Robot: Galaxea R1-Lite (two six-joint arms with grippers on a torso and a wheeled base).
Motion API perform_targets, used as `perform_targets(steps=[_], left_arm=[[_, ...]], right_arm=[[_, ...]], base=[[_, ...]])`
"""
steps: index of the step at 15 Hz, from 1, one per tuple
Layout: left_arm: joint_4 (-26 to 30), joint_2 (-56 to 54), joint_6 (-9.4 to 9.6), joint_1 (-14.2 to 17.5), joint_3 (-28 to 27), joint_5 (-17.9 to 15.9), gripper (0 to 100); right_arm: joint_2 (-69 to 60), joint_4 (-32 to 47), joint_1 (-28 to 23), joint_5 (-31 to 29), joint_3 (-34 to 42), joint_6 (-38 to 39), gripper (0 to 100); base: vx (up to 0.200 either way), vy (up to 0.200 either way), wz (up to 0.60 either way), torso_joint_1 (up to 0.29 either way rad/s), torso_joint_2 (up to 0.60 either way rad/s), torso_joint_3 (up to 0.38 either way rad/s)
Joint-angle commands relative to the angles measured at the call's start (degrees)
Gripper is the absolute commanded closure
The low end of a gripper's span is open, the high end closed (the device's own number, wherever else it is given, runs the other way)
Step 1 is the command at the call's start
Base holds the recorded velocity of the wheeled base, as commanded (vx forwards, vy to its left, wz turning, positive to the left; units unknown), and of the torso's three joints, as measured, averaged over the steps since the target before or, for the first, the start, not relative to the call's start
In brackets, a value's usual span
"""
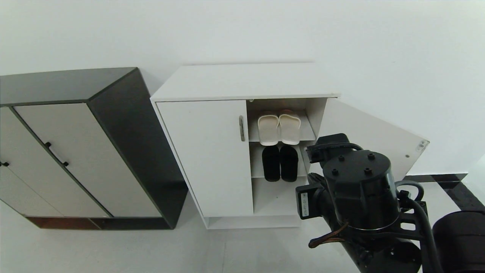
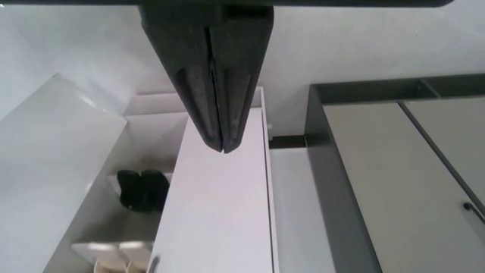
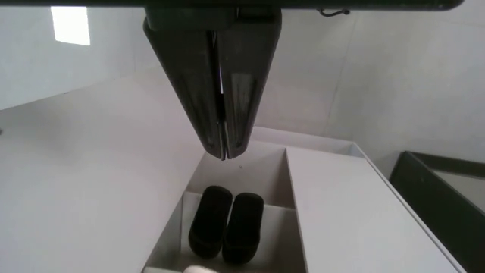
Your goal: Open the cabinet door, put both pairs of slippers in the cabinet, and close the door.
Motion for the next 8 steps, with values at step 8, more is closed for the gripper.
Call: perform_targets(steps=[8], left_arm=[[0.0, 0.0, -0.02, 0.0, 0.0, 0.0, 100]], right_arm=[[0.0, -1.3, 0.0, 0.1, 0.6, 0.1, 100]], base=[[0.0, 0.0, 0.0, 0.223, -0.53, -0.306]])
